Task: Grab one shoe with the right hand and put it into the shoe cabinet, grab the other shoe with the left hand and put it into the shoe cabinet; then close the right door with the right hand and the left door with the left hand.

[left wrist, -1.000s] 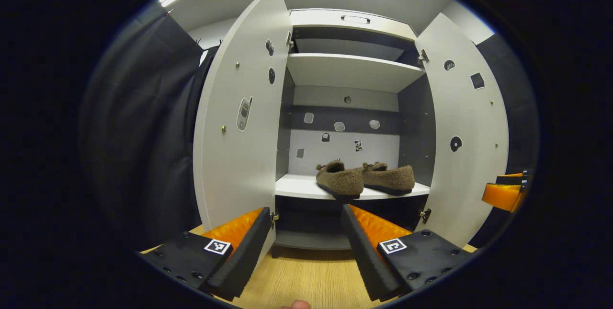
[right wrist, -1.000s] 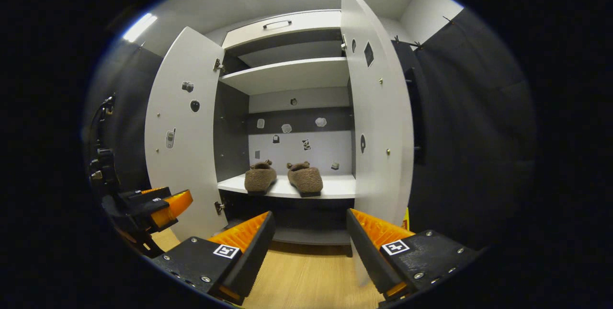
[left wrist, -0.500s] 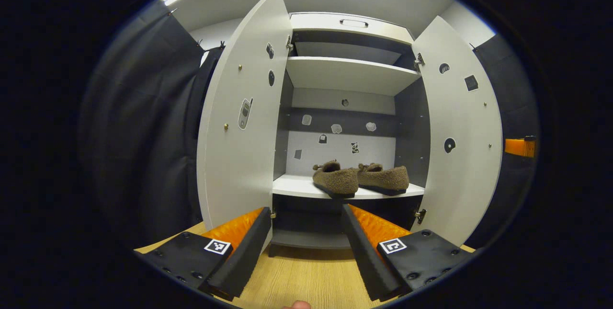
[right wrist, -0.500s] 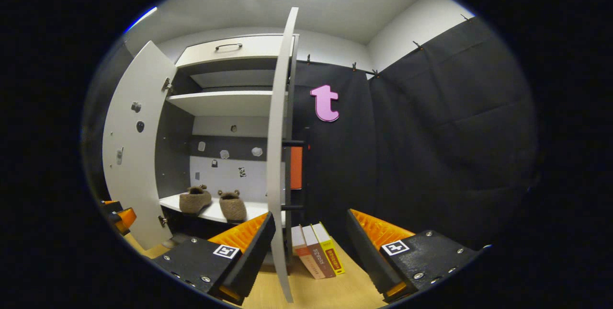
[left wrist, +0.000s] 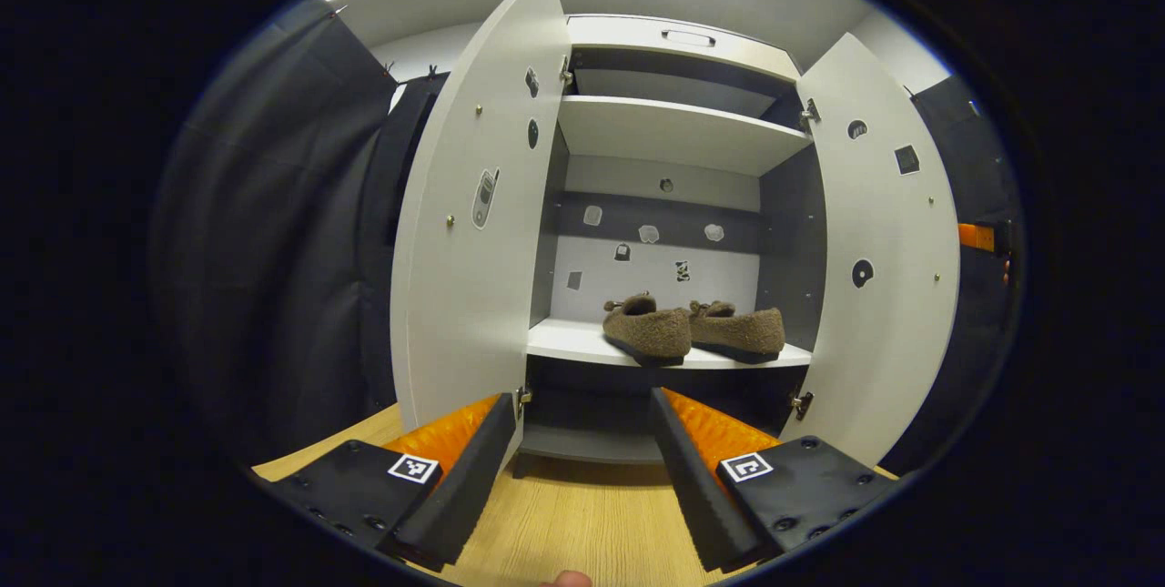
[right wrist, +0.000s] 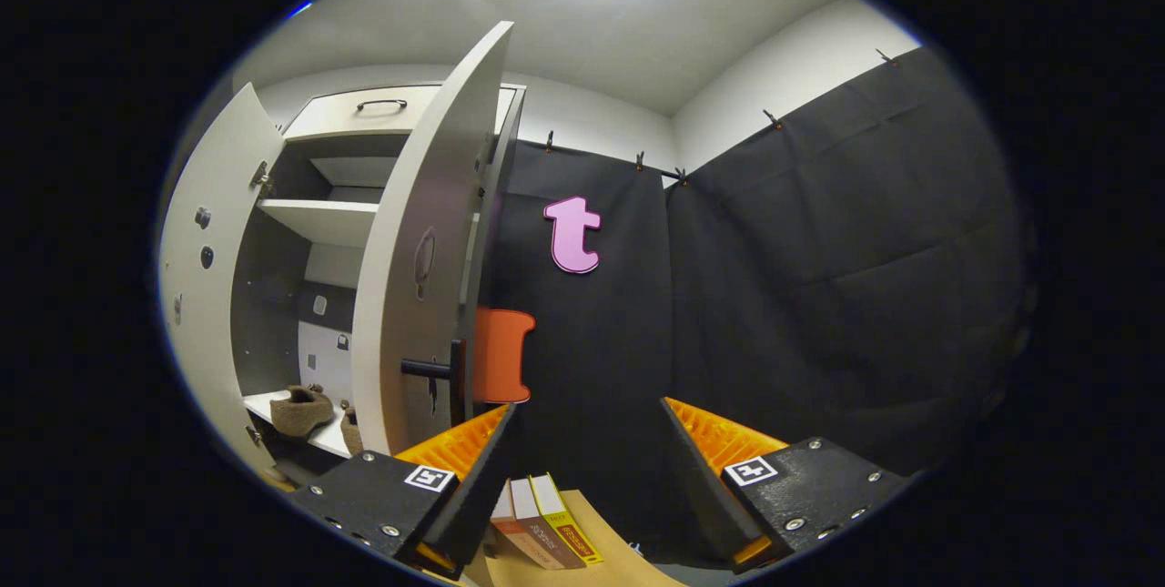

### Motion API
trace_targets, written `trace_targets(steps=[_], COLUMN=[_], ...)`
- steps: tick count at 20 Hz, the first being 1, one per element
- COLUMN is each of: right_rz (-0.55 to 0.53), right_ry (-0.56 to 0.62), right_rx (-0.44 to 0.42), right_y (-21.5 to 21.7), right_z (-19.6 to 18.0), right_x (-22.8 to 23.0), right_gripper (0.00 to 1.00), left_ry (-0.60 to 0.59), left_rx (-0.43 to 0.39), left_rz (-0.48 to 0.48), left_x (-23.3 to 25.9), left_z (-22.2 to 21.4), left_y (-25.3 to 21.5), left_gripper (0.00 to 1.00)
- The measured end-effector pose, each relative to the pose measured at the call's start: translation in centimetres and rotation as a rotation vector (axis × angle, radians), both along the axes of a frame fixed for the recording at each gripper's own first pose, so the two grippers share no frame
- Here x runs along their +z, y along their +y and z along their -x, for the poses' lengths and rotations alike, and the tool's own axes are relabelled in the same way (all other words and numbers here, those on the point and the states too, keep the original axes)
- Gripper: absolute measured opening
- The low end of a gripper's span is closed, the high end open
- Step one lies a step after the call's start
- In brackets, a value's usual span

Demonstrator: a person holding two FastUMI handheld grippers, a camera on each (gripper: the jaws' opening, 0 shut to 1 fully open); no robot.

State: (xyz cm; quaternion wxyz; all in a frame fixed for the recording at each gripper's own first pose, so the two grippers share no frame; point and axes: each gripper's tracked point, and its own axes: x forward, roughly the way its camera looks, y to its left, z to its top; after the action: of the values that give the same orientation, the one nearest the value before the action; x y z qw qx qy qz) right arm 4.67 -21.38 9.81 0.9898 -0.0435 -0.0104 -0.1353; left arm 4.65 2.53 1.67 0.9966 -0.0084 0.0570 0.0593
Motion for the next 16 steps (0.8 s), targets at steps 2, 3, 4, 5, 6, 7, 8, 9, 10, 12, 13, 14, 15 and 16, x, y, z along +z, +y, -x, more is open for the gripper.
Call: trace_targets(steps=[2, 3, 4, 5, 6, 7, 8, 9, 10, 12, 13, 14, 15, 16], right_rz=[0.011, 0.01, 0.009, 0.009, 0.004, 0.0, -0.002, 0.001, 0.003, -0.003, -0.007, -0.008, -0.008, -0.011], right_ry=[0.004, 0.003, 0.003, -0.004, -0.007, -0.01, -0.012, -0.013, -0.012, -0.008, -0.009, -0.012, -0.014, -0.016], right_rx=[-0.011, -0.003, -0.005, -0.01, -0.016, -0.019, -0.028, -0.032, -0.032, -0.025, -0.02, -0.008, 0.009, 0.03], right_y=[-0.2, 0.1, 0.2, 0.2, 0.2, 0.3, 0.5, 0.7, 1.1, 2.3, 2.9, 3.6, 4.6, 5.6], right_z=[-0.8, -1.0, -1.0, -1.2, -1.1, -1.0, -0.9, -0.9, -0.7, -0.7, -0.6, -0.6, -0.5, -0.5], right_x=[-0.2, -0.2, -0.1, -0.1, 0.1, 0.0, -0.1, -0.1, 0.0, 0.1, 0.1, 0.1, 0.1, 0.1], right_gripper=[0.92, 0.92, 0.98, 0.92, 0.91, 0.91, 0.91, 0.9, 0.89, 0.88, 0.88, 0.88, 0.88, 0.88], left_ry=[-0.015, -0.022, -0.022, -0.023, -0.021, -0.019, -0.015, -0.013, -0.011, -0.016, -0.018, -0.02, -0.02, -0.021], left_rx=[0.006, 0.005, 0.001, 0.002, 0.002, 0.002, 0.003, 0.001, 0.002, -0.007, -0.009, -0.012, -0.015, -0.018], left_rz=[-0.025, -0.033, -0.036, -0.039, -0.039, -0.036, -0.029, -0.021, -0.012, -0.007, -0.012, -0.017, -0.018, -0.014], left_x=[0.4, 0.7, 0.7, 0.7, 0.7, 0.6, 0.5, 0.4, 0.3, 0.5, 0.6, 0.7, 0.8, 0.8], left_z=[0.1, 0.2, 0.2, 0.2, 0.3, 0.2, 0.2, 0.2, 0.2, 0.1, 0.1, 0.0, 0.0, 0.0], left_y=[0.3, 0.3, 0.3, 0.3, 0.4, 0.5, 0.5, 0.4, 0.5, 0.5, 0.6, 0.8, 0.9, 1.0], left_gripper=[0.97, 0.97, 0.97, 0.97, 0.97, 0.97, 0.97, 0.97, 0.97, 0.96, 0.96, 0.97, 0.97, 0.97])
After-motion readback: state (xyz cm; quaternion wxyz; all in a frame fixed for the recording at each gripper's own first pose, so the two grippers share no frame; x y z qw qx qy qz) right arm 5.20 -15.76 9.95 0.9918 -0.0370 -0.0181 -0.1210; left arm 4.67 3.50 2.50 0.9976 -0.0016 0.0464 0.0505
